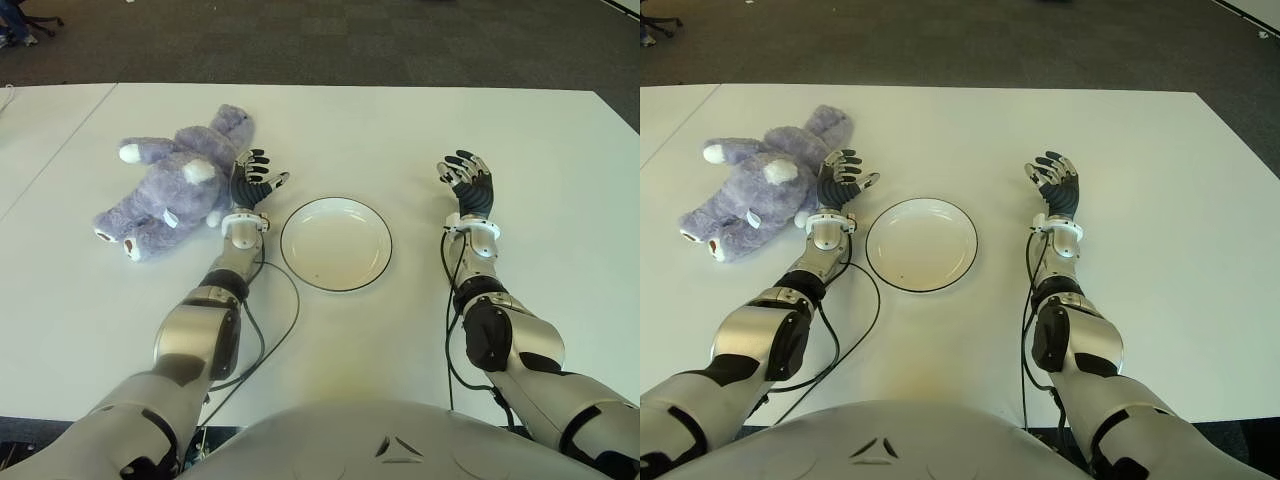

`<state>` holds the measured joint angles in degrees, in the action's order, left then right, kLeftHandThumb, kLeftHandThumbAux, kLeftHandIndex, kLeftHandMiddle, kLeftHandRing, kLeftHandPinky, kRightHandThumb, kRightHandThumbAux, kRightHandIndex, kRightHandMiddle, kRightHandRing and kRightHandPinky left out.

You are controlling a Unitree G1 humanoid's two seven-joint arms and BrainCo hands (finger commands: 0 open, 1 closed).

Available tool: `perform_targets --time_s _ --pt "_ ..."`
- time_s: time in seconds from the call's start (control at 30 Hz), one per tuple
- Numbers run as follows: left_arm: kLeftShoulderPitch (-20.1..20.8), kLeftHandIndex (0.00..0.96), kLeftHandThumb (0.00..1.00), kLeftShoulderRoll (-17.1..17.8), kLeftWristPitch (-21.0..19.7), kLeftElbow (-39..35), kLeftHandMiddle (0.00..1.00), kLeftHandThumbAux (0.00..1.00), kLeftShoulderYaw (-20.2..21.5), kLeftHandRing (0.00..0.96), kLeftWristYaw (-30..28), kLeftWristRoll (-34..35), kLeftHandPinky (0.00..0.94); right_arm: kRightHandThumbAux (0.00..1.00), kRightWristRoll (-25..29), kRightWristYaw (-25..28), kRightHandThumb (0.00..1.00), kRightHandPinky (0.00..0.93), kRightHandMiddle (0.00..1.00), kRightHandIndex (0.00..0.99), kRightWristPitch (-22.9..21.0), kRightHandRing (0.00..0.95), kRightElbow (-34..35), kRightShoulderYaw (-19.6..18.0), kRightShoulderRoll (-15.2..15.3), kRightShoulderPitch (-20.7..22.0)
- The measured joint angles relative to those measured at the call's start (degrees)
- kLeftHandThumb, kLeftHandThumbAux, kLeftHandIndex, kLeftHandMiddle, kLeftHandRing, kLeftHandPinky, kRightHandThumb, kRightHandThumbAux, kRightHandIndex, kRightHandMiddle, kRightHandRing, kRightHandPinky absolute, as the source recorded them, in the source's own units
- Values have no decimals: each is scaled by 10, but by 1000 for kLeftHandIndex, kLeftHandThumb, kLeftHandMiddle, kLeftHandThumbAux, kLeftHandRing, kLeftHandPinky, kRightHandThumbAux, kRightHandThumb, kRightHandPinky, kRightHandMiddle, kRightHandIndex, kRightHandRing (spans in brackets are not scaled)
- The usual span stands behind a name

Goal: Put the doll into the plate.

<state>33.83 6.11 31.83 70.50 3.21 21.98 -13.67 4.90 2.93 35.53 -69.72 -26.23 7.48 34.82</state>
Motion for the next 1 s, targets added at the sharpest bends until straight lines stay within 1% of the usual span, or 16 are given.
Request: perform_targets --time_s 0.53,0.63,0.9,1.0 --pt "0 264 0 0 -1 0 342 786 -3 366 7 -6 392 830 0 1 230 400 348 279 0 378 0 0 0 0" --pt "0 260 0 0 -1 0 346 795 -4 377 9 -6 409 830 0 3 235 407 346 276 0 377 0 -1 0 0" --pt "0 256 0 0 -1 0 349 792 -6 380 10 -7 401 816 1 9 238 394 340 267 0 370 0 -4 0 0" --pt "0 259 0 0 -1 0 351 805 -6 383 10 -7 414 815 1 10 236 399 337 266 0 368 0 -4 0 0"
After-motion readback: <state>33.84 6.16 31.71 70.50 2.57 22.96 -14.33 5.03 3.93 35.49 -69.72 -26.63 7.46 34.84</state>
